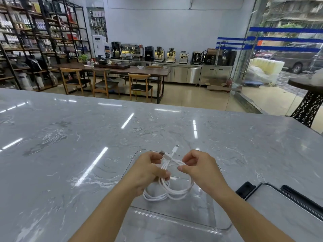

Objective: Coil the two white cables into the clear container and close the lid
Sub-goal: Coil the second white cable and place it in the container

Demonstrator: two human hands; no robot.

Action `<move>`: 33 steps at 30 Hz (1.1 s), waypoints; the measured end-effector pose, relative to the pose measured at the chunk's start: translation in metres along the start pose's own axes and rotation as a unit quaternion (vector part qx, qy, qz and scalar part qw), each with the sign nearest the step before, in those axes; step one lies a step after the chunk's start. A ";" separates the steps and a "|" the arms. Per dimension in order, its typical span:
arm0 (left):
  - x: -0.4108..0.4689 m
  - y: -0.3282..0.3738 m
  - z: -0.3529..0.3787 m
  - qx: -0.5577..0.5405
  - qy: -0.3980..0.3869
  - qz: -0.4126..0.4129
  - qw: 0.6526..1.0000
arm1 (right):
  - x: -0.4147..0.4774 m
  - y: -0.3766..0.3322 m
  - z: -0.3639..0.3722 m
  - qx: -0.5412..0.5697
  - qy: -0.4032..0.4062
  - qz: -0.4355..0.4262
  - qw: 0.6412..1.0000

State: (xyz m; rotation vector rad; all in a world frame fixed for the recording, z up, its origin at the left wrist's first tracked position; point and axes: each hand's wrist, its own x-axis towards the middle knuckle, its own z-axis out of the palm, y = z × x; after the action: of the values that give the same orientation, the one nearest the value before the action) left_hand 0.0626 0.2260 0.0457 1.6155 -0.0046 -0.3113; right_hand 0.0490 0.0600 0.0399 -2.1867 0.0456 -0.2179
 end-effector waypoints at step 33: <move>0.059 -0.040 0.047 0.552 -0.156 0.051 0.817 | 0.019 0.039 0.017 -0.463 -0.237 0.030 0.854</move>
State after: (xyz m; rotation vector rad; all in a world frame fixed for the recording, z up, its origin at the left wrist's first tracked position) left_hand 0.1026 0.1714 -0.0065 2.6840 -0.6296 -0.5399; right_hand 0.0720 0.0486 0.0019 -3.1329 -0.0772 0.4963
